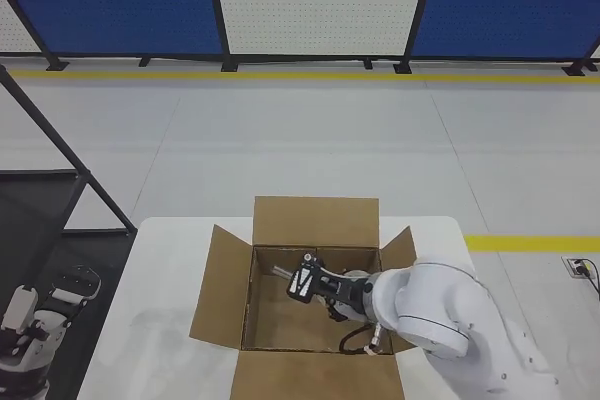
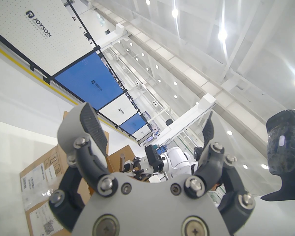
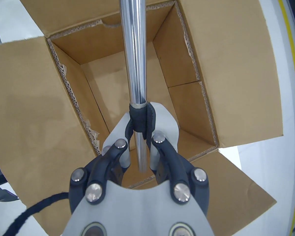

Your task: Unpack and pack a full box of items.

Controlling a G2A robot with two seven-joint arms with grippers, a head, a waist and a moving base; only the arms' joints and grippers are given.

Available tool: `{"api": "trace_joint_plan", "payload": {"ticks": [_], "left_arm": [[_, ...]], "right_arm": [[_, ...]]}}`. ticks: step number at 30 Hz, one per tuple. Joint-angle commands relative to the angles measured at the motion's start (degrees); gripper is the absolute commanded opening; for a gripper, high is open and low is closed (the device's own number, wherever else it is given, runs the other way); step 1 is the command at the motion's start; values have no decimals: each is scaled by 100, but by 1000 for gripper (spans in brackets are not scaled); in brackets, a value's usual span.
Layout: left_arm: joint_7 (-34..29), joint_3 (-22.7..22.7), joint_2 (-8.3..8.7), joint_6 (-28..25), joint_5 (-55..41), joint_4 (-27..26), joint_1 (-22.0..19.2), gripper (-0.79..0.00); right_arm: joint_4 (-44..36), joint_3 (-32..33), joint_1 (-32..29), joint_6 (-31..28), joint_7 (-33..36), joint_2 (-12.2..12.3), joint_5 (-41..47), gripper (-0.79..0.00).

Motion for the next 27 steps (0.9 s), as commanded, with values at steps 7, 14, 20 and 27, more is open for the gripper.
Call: {"api": "trace_joint_plan", "payload": {"ticks": [7, 14, 20, 27], "left_arm": [[0, 0, 0, 0, 0, 0, 0, 0], [0, 0, 0, 0, 0, 0, 0, 0], [0, 0, 0, 0, 0, 0, 0, 0], [0, 0, 0, 0, 0, 0, 0, 0]], "right_arm": [[-1278, 1215, -645, 162, -397, 192, 1015, -785], [-1969, 2791, -1387, 595, -620, 358, 2315, -785], [-1635, 4045, -1723, 748, -307, 498, 3626, -785], [-658, 5169, -1792, 991, 556, 703, 4678, -785]]}}
